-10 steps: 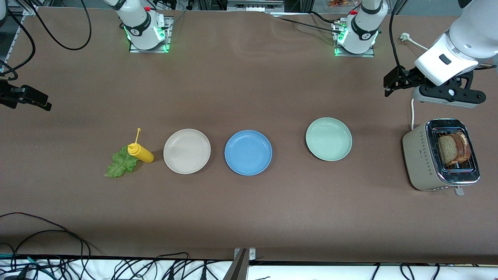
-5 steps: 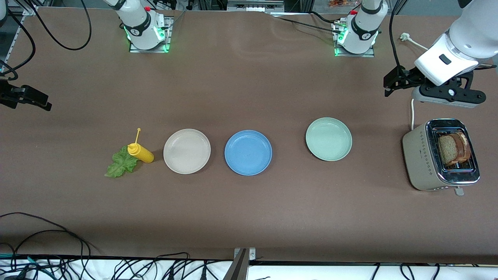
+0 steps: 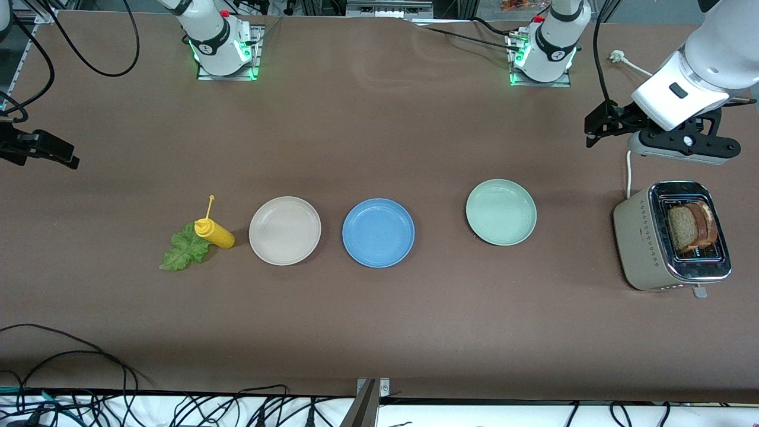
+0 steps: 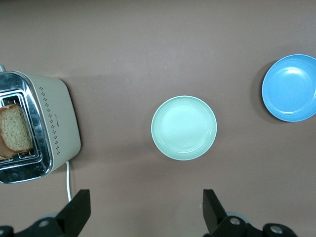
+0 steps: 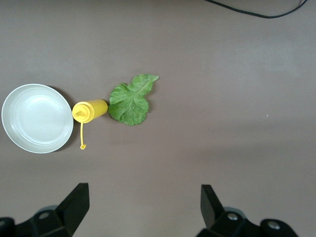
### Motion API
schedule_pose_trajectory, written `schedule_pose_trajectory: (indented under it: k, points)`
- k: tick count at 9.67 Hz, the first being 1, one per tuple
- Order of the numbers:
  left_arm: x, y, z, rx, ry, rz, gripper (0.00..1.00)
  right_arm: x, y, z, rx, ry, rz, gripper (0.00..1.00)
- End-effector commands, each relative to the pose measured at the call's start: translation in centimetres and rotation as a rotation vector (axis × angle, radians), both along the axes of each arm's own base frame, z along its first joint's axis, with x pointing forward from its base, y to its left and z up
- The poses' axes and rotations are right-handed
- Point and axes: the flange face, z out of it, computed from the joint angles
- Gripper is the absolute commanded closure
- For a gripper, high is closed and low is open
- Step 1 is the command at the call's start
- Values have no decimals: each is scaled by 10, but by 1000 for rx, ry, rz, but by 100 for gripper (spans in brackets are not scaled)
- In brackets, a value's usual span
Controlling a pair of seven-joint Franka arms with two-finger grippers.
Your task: Make sandwich in blue plate with both arms
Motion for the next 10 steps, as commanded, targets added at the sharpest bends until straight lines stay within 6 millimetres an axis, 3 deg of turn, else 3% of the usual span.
schedule_pose_trajectory:
  k: [1,7,10]
  points:
    - [5,8,6,22,-19,9,0,0,1,4,-12,2,7,0]
    - [3,-3,6,23,-18,-8,0,-1,1,4,-10,5,7,0]
    - [4,4,6,24,-18,-8,0,-2,-1,5,-10,5,5,0]
